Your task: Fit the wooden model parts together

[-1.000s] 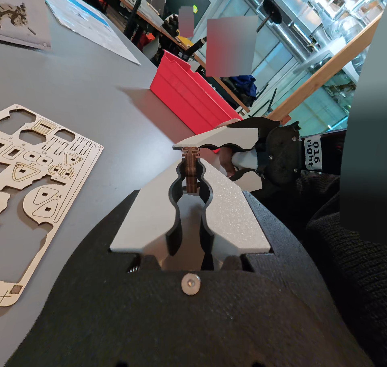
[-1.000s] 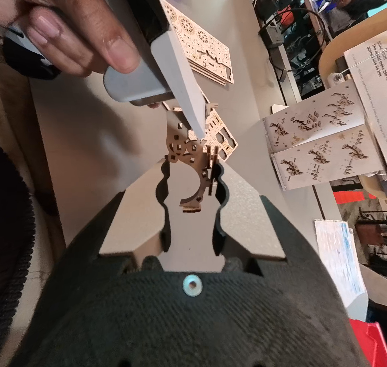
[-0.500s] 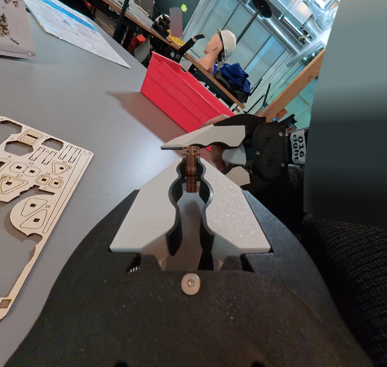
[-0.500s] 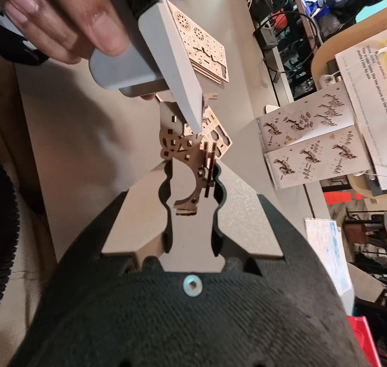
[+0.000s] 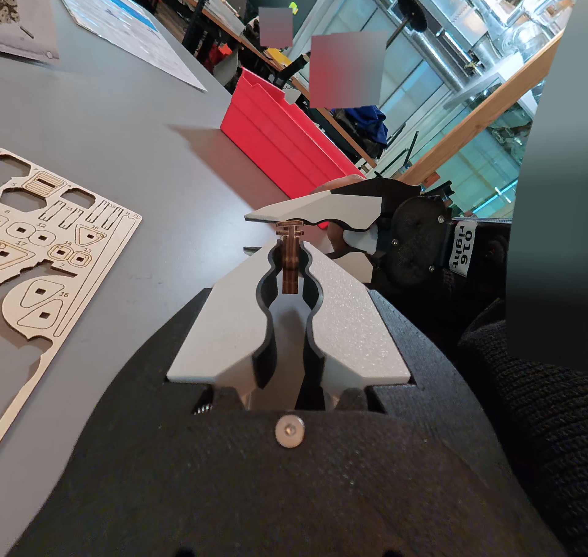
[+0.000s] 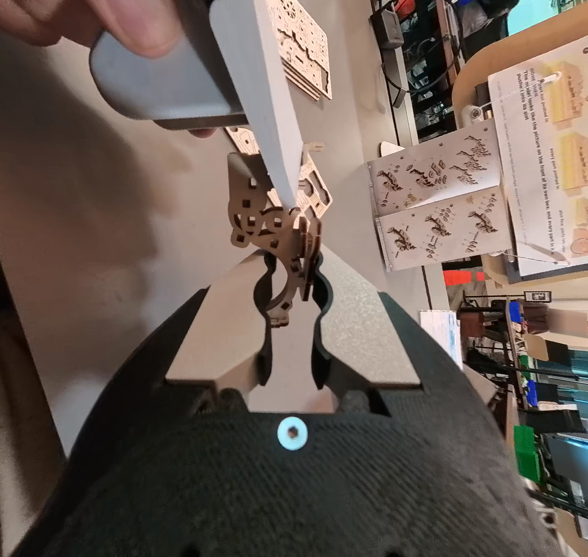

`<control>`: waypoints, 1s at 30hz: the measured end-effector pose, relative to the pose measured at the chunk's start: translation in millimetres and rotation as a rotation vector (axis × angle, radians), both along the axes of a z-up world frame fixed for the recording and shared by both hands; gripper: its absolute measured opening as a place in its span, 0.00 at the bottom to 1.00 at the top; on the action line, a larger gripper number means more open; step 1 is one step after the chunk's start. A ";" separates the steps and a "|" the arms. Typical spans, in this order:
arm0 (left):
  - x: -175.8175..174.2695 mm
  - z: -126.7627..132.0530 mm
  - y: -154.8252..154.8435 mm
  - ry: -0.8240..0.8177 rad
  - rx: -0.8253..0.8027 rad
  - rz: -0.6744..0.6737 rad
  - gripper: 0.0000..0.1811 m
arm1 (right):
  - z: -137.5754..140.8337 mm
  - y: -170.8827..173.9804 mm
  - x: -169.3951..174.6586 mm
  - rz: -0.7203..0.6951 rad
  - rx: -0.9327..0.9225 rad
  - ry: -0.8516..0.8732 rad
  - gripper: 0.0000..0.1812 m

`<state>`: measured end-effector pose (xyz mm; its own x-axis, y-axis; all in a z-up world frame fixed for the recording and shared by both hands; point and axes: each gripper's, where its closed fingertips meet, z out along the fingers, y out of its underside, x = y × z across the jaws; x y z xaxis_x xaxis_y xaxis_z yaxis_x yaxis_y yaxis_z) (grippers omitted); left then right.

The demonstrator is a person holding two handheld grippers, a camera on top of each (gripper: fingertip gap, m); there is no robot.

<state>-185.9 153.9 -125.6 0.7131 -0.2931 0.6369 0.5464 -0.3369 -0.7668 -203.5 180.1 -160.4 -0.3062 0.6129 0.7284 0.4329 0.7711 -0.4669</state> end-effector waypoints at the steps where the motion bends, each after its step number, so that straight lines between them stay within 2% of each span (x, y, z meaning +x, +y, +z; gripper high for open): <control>1: -0.2 0.0 0.4 -0.002 -0.001 0.001 0.03 | -0.6 -0.6 -0.1 0.001 -0.015 0.002 0.11; 5: -3.9 3.2 2.0 -0.022 0.010 0.002 0.03 | -3.8 -4.4 0.4 0.022 0.003 -0.009 0.25; 11: -8.8 3.5 1.7 -0.007 0.009 0.029 0.03 | -5.1 -15.3 1.9 0.044 -0.036 -0.036 0.38; 17: -4.2 1.5 1.1 -0.013 0.001 0.012 0.03 | 3.3 -5.4 0.5 -0.008 -0.010 0.009 0.16; 21: -4.0 0.6 1.5 0.003 -0.002 0.025 0.03 | 3.1 -4.2 1.0 -0.012 -0.009 0.009 0.16; 24: -6.7 -1.6 3.2 -0.053 -0.020 0.024 0.03 | -1.7 -5.9 1.0 -0.011 -0.046 -0.009 0.21; 30: -11.4 -2.9 3.2 -0.026 -0.021 0.032 0.03 | 5.1 -4.9 2.1 0.008 -0.076 0.014 0.19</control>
